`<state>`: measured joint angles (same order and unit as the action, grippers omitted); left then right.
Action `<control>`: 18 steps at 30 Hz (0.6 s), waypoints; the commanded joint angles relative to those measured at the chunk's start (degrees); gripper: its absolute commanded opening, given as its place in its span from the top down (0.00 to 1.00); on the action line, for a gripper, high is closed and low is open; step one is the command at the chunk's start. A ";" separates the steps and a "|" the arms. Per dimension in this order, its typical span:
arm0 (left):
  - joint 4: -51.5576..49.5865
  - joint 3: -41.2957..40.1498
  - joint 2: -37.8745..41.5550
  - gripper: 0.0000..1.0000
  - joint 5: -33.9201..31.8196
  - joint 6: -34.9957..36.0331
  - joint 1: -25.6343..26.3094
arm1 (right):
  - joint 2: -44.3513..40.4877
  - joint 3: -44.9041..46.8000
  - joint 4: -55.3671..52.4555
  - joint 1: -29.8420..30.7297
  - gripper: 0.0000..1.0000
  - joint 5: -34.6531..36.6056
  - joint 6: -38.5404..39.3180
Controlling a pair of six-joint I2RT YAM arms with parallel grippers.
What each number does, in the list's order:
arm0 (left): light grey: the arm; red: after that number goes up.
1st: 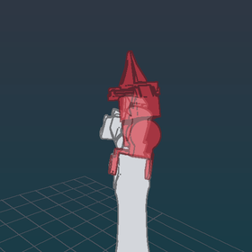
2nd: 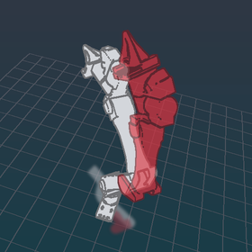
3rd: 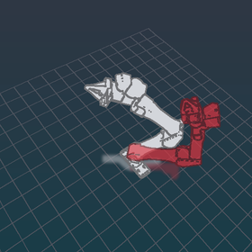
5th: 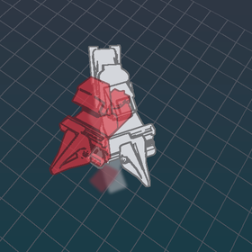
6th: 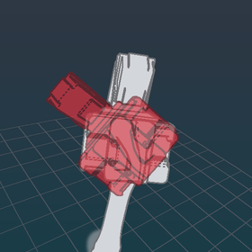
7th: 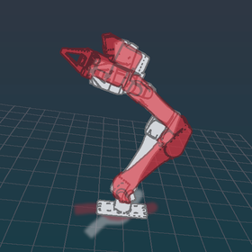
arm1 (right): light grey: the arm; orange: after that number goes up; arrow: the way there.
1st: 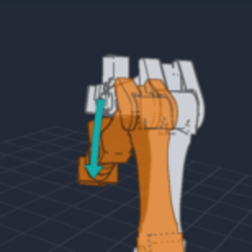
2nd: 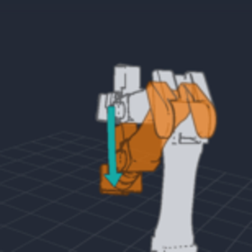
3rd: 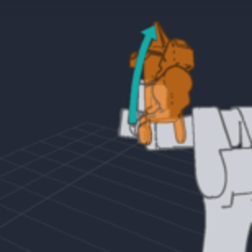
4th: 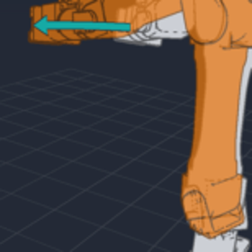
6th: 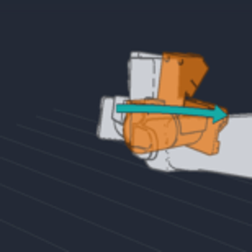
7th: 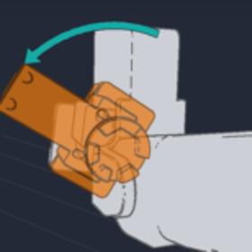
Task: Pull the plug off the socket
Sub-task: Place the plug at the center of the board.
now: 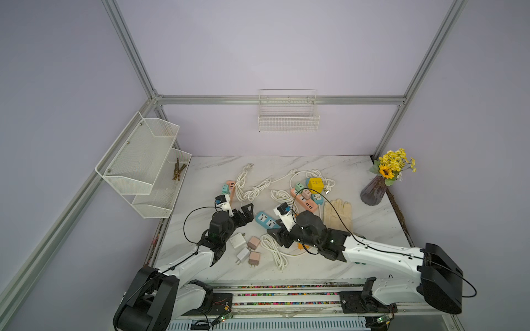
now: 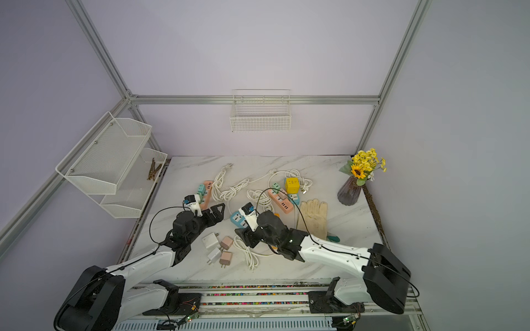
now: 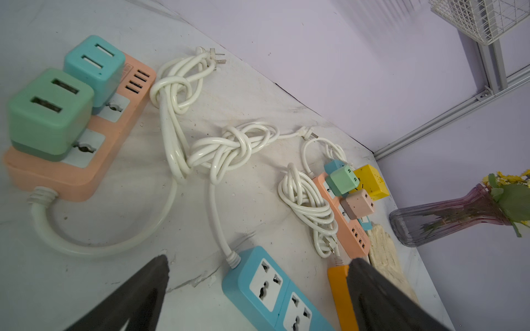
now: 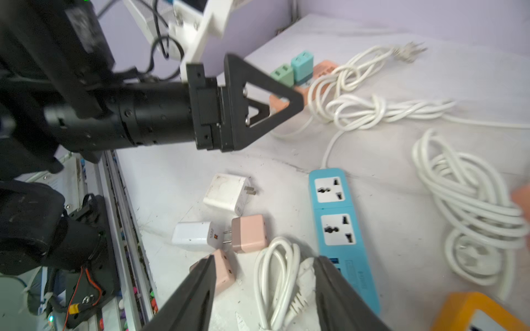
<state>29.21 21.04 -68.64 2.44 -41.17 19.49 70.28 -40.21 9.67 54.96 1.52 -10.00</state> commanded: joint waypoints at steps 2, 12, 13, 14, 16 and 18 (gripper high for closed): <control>6.38 3.68 -3.45 0.01 10.19 0.38 -0.44 | -9.32 9.98 16.13 -2.87 0.42 10.60 -1.67; 11.16 7.24 -10.94 0.00 22.61 -0.81 -0.50 | -10.74 15.37 19.09 -22.20 0.42 -3.30 -15.64; 11.17 7.58 -11.47 0.00 23.15 -1.23 -0.46 | -9.65 14.89 18.53 -23.28 0.42 -4.75 -16.04; 11.26 7.75 -11.79 0.00 23.71 -1.49 -0.49 | -8.72 14.43 18.02 -24.12 0.41 -5.70 -16.12; 11.72 8.15 -13.33 0.00 24.57 -2.18 -0.49 | -6.77 13.14 16.19 -25.61 0.41 -7.17 -15.62; 12.18 8.40 -14.61 0.00 25.30 -2.75 -0.49 | -5.17 11.74 13.93 -26.68 0.41 -8.05 -14.26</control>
<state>38.09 27.79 -81.82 24.47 -42.52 19.46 63.83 -25.85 25.34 29.41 -2.52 -23.79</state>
